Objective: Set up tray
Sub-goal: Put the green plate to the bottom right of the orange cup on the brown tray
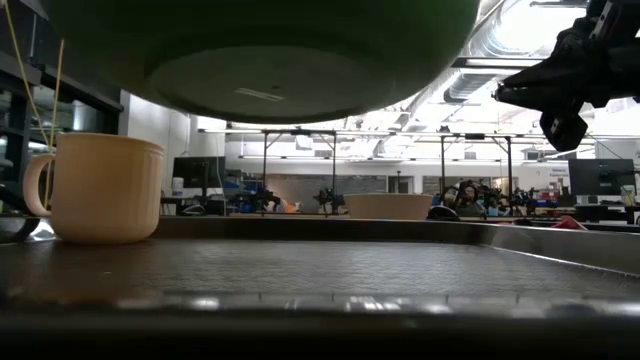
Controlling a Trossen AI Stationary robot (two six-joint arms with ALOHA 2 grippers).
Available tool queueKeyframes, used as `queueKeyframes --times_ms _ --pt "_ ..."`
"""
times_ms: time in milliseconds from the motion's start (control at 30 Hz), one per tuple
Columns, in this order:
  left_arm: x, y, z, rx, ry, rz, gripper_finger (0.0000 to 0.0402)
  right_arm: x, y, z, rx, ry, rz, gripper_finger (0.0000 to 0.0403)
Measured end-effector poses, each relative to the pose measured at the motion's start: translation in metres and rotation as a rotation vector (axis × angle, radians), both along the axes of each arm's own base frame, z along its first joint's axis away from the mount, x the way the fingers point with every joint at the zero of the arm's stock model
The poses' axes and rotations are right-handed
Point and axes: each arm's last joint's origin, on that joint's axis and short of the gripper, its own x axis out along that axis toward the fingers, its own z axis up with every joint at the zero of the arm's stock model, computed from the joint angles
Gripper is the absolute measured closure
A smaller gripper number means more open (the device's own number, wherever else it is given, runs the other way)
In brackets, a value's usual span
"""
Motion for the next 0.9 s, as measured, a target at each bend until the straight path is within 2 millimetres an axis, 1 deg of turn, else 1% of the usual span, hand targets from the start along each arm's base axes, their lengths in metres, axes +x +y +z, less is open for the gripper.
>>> queueKeyframes --times_ms 300,500,633,800,900 --pt "0.002 -0.018 -0.008 0.012 0.039 -0.031 0.0388 0.000 0.000 0.000 -0.004 0.001 -0.004 0.0336" --pt "0.002 -0.027 -0.008 0.036 0.028 -0.025 0.0388 0.000 0.000 0.000 -0.001 0.001 -0.004 0.0336" --pt "0.001 -0.031 -0.008 0.040 0.029 -0.032 0.0388 0.000 0.000 0.000 -0.001 0.001 -0.004 0.0336" --pt "0.004 -0.032 -0.014 0.046 0.052 -0.034 0.0388 0.000 0.000 0.000 0.000 0.000 -0.004 0.0336" --pt "0.009 -0.034 -0.021 0.041 0.056 -0.041 0.0388 0.000 0.000 0.000 0.000 0.001 0.000 0.0336"
